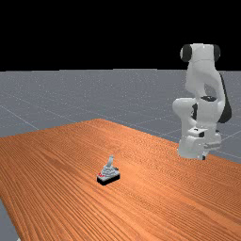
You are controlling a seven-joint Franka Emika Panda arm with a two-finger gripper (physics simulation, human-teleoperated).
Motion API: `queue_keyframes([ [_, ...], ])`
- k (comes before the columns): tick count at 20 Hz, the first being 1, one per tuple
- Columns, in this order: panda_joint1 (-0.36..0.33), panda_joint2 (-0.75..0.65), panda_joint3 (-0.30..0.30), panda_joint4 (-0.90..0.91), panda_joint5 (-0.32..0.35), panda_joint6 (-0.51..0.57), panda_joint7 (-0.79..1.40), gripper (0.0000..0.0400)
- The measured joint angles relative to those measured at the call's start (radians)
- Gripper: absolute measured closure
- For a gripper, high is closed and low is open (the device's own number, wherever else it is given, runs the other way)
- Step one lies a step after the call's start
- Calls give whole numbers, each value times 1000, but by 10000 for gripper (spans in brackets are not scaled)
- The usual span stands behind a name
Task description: Turn on the trigger
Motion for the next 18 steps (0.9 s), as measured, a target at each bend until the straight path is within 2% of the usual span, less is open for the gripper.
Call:
queue_keyframes([
  [2, -38, -59, -45, -65, 10, 7, -111, 400],
  [3, -33, -70, -74, -77, 17, 9, -224, 400],
  [4, -74, -66, -41, -51, -124, -87, -171, 400],
  [5, -81, -114, -91, -119, -7, 2, -198, 400],
  [6, 53, -152, -289, -158, 195, 43, -570, 400],
  [8, 17, -196, -361, -193, 168, 33, -645, 400],
  [9, -43, -203, -330, -203, 103, 29, -608, 400],
  [10, -114, -203, -279, -200, -11, 2, -581, 400],
  [11, -125, -183, -295, -158, 13, -96, -569, 400],
  [13, -157, -178, -338, -139, -1, -162, -629, 400],
  [14, -180, -195, -356, -154, -18, -150, -651, 400],
  [15, -226, -240, -348, -217, -56, -43, -611, 400],
  [18, -295, -253, -383, -224, -85, -48, -620, 400],
])
